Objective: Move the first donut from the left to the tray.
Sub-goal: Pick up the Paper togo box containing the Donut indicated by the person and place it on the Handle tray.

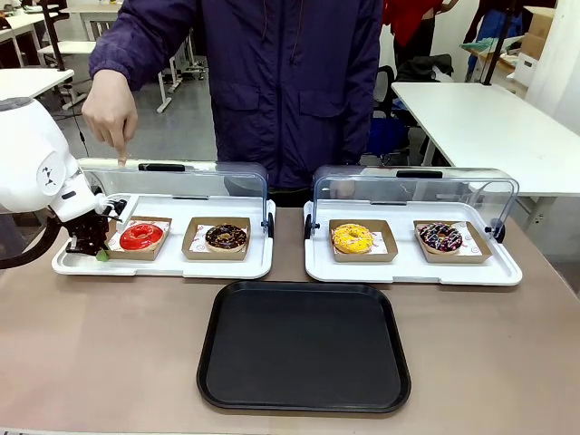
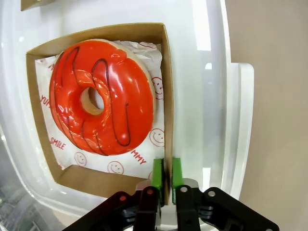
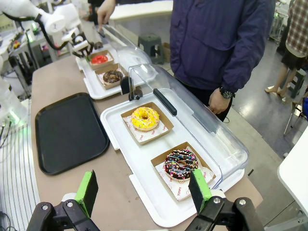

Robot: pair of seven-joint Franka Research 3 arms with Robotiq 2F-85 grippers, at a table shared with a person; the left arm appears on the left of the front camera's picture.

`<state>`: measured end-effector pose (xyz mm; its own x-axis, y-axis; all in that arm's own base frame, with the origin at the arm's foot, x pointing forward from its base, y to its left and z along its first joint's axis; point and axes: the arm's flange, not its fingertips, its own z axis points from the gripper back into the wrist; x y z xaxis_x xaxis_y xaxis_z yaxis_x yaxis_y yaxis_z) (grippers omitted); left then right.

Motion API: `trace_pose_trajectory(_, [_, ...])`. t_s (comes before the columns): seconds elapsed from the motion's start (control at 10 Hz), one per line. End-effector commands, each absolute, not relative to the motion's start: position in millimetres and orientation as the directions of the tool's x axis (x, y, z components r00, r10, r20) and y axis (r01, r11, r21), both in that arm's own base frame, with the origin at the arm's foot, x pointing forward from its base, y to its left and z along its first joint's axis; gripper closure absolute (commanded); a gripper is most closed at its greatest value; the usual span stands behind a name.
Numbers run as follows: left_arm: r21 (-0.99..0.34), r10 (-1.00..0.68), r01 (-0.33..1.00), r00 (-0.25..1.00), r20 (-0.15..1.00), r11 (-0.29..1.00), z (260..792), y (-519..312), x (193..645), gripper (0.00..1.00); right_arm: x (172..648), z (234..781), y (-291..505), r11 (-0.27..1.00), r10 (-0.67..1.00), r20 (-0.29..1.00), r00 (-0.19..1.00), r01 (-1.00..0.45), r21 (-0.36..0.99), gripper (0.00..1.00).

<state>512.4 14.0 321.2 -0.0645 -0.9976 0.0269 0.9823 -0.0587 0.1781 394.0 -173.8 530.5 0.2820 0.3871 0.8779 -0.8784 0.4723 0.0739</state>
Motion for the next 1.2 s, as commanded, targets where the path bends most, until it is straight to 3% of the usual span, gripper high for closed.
trace_pose_trajectory(0.0, [0.157, -0.999, 0.987, -0.046, 0.029, -0.041, 322.7, 15.0, 516.9, 1.00, 396.7, 531.1, -173.3, 0.464, 0.376, 0.893, 0.248, -0.885, 0.050, 0.00])
trace_pose_trajectory(0.3, [0.087, -1.000, 0.996, 0.010, 0.022, 0.012, 322.4, 16.2, 521.7, 1.00, 396.7, 531.1, -173.3, 0.464, 0.376, 0.893, 0.248, -0.885, 0.050, 0.00])
trace_pose_trajectory(0.4, [0.168, -0.998, 0.984, -0.059, 0.029, -0.053, 321.9, 15.4, 513.8, 1.00, 396.7, 531.1, -173.3, 0.464, 0.376, 0.893, 0.248, -0.885, 0.050, 0.00])
trace_pose_trajectory(0.7, [0.168, -0.998, 0.984, -0.059, 0.029, -0.053, 321.9, 15.4, 513.8, 1.00, 396.7, 531.1, -173.3, 0.464, 0.376, 0.893, 0.248, -0.885, 0.050, 0.00])
trace_pose_trajectory(0.8, [0.155, -0.999, 0.987, -0.042, 0.031, -0.036, 323.5, 15.1, 515.5, 0.99, 396.7, 531.1, -173.3, 0.464, 0.376, 0.893, 0.248, -0.885, 0.050, 0.00])
trace_pose_trajectory(1.1, [0.301, -0.994, 0.952, 0.034, 0.099, 0.062, 374.3, 10.7, 495.1, 0.99, 396.7, 531.1, -173.3, 0.464, 0.376, 0.893, 0.248, -0.885, 0.050, 0.00])
